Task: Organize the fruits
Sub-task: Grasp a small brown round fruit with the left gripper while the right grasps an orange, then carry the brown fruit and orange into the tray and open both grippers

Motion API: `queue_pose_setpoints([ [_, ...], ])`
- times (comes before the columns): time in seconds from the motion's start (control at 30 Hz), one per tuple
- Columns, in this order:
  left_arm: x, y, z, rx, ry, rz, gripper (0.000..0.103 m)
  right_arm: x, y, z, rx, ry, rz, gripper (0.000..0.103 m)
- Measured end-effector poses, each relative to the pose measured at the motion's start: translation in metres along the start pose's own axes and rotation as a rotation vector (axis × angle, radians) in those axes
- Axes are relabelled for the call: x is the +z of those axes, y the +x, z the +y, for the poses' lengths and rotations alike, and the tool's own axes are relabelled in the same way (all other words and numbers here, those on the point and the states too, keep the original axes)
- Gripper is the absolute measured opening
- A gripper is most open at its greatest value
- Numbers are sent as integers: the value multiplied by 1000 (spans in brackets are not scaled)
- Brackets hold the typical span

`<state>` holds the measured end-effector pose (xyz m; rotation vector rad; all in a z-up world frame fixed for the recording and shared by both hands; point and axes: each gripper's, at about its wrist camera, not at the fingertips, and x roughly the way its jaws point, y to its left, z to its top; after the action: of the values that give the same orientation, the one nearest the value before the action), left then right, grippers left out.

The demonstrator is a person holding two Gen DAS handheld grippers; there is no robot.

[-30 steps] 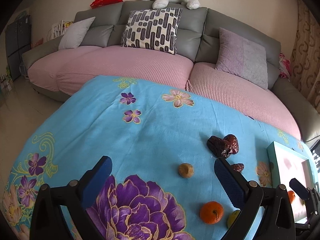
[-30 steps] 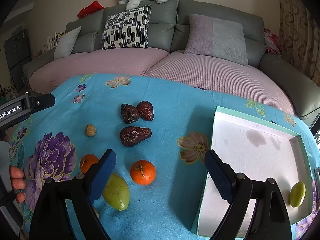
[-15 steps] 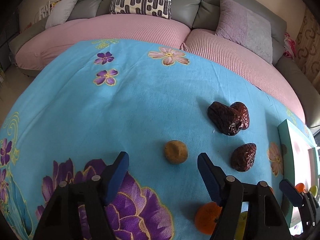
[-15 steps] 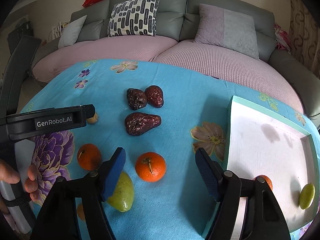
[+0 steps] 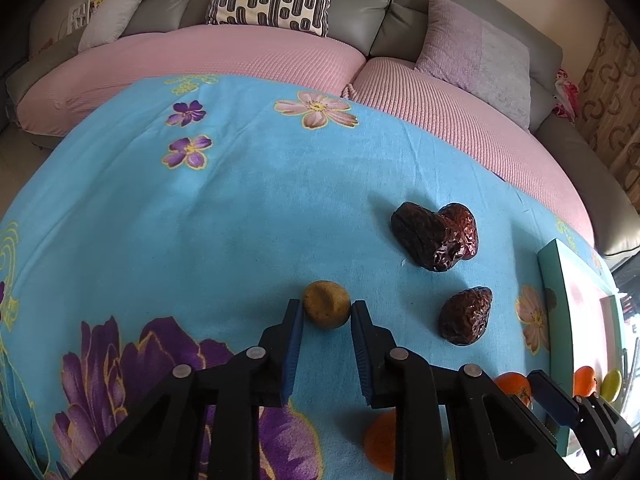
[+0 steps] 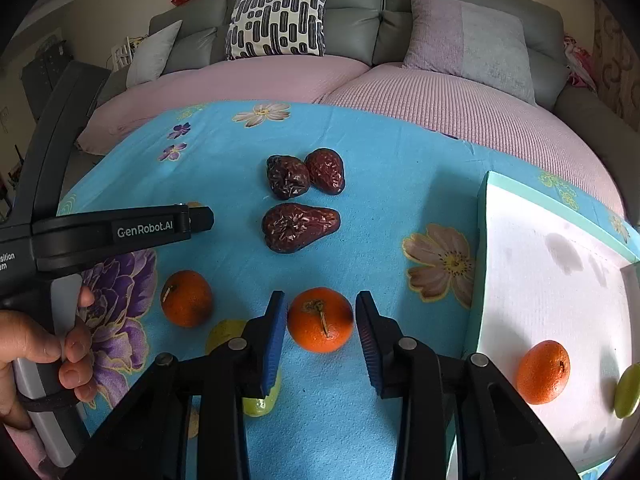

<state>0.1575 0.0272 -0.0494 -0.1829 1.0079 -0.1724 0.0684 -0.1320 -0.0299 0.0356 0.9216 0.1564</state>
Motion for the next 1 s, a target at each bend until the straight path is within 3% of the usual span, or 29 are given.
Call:
queue_pose_setpoints([
  [0.4, 6, -25, -9, -20, 14, -56, 26, 1, -7, -8, 15, 29, -7, 34],
  [0.67, 10, -55, -15, -25, 25, -131, 26, 6, -30, -17, 2, 56, -70, 34],
  [1.0, 7, -61, -37, -57, 69, -135, 26, 5, -43, -31, -13, 91, -96, 34],
])
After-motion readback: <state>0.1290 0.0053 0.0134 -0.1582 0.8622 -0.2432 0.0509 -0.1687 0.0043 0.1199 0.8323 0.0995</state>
